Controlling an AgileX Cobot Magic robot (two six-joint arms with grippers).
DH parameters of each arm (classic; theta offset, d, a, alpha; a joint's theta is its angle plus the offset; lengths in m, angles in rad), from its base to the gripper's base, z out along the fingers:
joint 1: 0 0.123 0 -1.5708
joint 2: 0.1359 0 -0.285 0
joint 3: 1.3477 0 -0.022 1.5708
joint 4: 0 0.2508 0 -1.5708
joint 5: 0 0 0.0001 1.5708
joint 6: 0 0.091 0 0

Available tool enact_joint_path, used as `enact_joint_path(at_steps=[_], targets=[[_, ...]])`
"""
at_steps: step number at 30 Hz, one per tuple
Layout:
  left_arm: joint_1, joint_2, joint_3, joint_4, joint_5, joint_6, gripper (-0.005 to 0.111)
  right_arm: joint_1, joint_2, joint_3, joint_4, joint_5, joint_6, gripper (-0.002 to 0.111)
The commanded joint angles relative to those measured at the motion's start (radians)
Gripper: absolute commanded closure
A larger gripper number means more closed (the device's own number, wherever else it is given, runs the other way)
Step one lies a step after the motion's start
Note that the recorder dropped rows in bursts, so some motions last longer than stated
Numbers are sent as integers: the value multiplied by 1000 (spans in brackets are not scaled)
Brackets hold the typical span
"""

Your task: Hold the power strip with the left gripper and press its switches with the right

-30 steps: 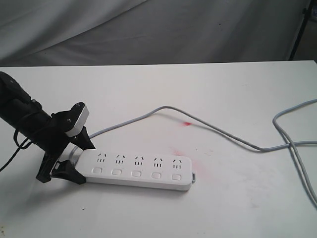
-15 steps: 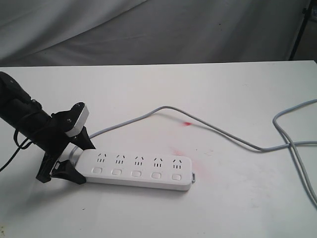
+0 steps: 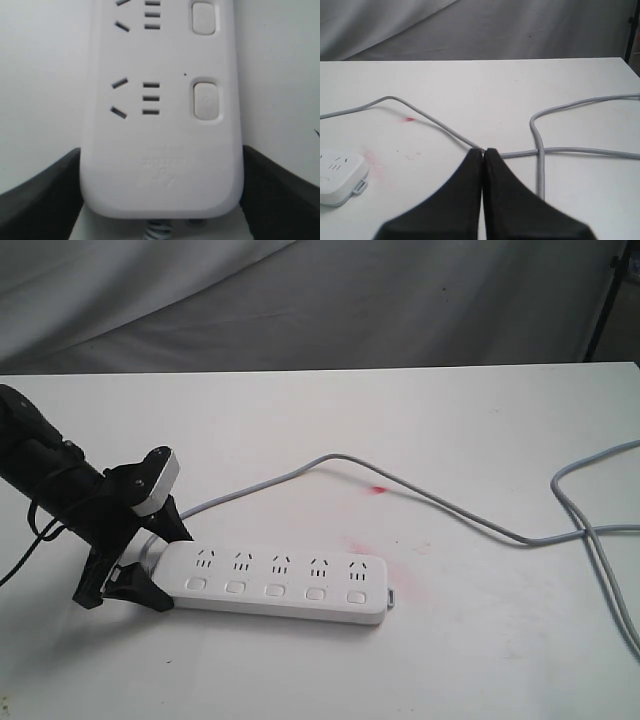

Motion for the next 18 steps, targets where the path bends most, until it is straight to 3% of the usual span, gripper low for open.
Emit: enact_joint_path(at_steps=[1, 18], targets=[[-6, -2, 4, 1, 2, 0, 107, 39, -6, 3, -26, 4, 1, 108], [-6, -2, 4, 1, 2, 0, 107, 57, -6, 3, -30, 6, -3, 108]])
